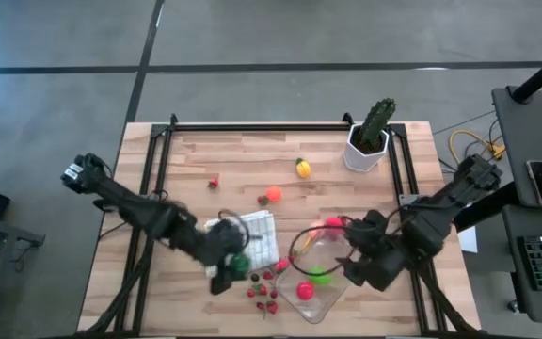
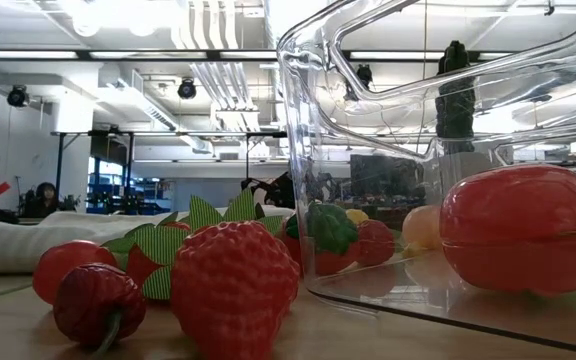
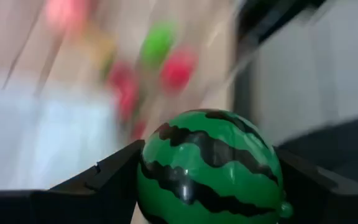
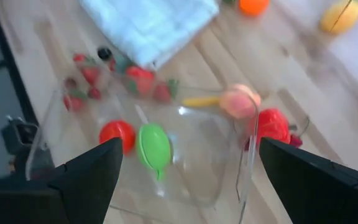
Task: Pick and placing Produce into tupperware
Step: Put the watermelon into the transparent bin
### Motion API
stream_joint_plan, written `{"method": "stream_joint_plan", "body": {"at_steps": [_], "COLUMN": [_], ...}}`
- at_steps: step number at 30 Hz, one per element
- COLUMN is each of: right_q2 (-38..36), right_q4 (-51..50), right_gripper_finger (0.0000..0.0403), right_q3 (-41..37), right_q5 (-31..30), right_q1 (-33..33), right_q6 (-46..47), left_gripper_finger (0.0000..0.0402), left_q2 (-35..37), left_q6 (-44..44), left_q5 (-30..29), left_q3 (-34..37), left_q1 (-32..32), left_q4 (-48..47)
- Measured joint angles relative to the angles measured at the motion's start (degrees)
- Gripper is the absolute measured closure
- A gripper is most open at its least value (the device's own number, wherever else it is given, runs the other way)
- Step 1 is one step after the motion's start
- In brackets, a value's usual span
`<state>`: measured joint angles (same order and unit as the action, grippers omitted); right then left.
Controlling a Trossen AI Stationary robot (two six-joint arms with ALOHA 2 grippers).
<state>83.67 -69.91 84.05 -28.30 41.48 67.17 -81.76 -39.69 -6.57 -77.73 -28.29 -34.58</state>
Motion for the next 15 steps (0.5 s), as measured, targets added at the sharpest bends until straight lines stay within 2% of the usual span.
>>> {"method": "stream_joint_plan", "body": {"at_steps": [3,5,9,13,15], "right_q2": [-1.8,-3.2,-5.7,-7.3,-7.7], "right_q4": [1.3,1.8,1.8,1.5,1.5], "right_gripper_finger": [0.0033,0.0033,0.0033,0.0033,0.0033], "right_q3": [0.0,0.0,0.0,0.0,0.0], "right_q5": [-8.2,-15.5,-26.8,-28.8,-28.8], "right_q1": [4.2,7.7,13.8,16.7,16.9], "right_q6": [1.0,2.1,4.2,4.2,4.2], "left_gripper_finger": [0.0133,0.0133,0.0133,0.0133,0.0133], "left_q2": [-1.8,-3.6,-8.4,-15.0,-18.5], "left_q6": [10.3,17.3,22.2,24.3,26.9], "left_q5": [-0.1,-0.4,0.9,6.3,7.1], "left_q3": [0.0,0.0,0.0,-0.1,-1.0], "left_q1": [2.9,4.2,6.4,7.0,6.9], "left_q4": [10.3,13.0,19.4,26.5,27.7]}}
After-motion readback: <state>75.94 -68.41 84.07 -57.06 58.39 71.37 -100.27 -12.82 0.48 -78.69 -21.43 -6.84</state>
